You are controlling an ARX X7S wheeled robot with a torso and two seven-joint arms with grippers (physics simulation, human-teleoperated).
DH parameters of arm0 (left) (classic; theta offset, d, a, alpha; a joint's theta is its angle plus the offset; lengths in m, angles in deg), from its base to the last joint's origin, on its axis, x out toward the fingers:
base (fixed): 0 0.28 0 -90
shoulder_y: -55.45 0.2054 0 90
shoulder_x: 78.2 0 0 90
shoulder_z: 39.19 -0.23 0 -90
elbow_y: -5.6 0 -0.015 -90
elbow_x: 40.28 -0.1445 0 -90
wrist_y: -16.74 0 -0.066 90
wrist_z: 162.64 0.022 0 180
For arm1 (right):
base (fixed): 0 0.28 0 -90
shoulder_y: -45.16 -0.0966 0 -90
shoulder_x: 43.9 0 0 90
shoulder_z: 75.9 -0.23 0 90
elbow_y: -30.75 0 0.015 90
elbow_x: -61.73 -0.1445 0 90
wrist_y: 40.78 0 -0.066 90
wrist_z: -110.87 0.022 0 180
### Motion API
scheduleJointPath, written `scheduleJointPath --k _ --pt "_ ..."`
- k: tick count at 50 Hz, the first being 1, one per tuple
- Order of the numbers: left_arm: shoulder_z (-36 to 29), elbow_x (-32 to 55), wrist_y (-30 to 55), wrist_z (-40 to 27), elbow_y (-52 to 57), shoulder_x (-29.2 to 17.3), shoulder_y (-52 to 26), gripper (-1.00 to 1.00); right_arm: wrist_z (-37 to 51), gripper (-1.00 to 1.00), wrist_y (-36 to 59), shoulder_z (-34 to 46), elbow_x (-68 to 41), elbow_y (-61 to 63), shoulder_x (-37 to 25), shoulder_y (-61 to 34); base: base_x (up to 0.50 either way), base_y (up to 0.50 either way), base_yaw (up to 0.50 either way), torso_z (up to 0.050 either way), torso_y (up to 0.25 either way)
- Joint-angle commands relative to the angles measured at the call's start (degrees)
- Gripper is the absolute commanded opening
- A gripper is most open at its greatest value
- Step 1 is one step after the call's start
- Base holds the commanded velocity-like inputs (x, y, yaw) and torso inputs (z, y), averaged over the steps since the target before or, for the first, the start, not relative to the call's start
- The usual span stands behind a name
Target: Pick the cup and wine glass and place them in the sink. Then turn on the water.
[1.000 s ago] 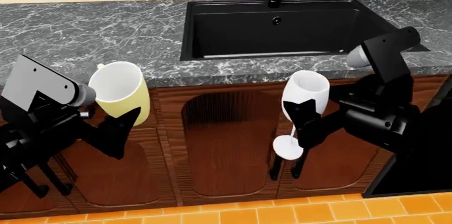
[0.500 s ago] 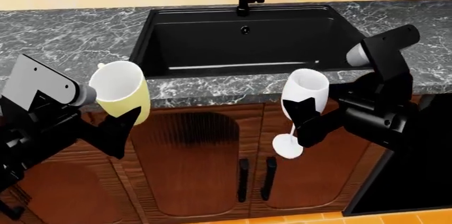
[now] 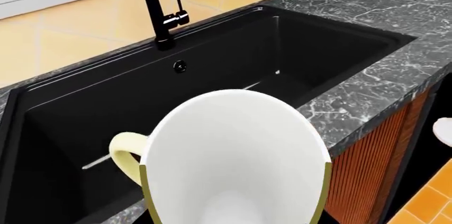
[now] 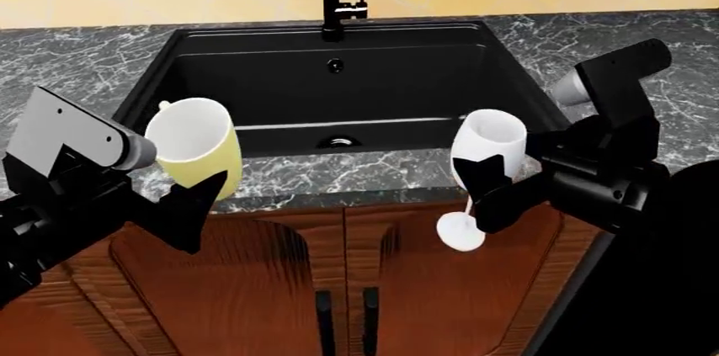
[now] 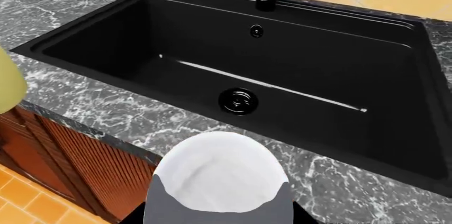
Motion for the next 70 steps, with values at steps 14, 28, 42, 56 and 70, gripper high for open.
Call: scheduleJointPath --k 14,28,42,56,70 --pt "-0.45 0.04 -0.34 -0.71 -0.23 -0.06 -0.60 -1.00 -1.03 -1.00 -0.50 0.10 1.86 0.33 -0.05 0.41 0.00 0.00 0.18 0.000 0.001" --pt "-0.87 -0.21 -0.58 -0.63 -0.35 0.02 -0.62 -1.00 -1.25 -1.00 -1.03 -0.04 1.64 0.43 -0.41 0.82 0.00 0.00 0.27 0.001 0.001" --pt "-1.08 -0.01 -0.45 -0.88 -0.31 -0.06 -0.94 -1.00 -1.32 -1.00 -1.47 -0.10 1.33 0.57 -0.57 1.11 -0.04 0.00 0.00 0.000 0.001" --pt "-1.08 0.32 -0.48 -0.94 -0.22 -0.27 -1.12 -1.00 -1.81 -1.00 -1.47 0.25 1.82 0.54 -0.30 0.65 -0.13 0.00 0.00 0.000 0.000" --pt "-0.96 0.12 -1.18 -0.69 -0.30 -0.49 -0.43 -1.00 -1.04 -1.00 -0.86 0.68 0.90 0.47 -0.33 -0.26 0.00 -0.24 0.00 0.001 0.001"
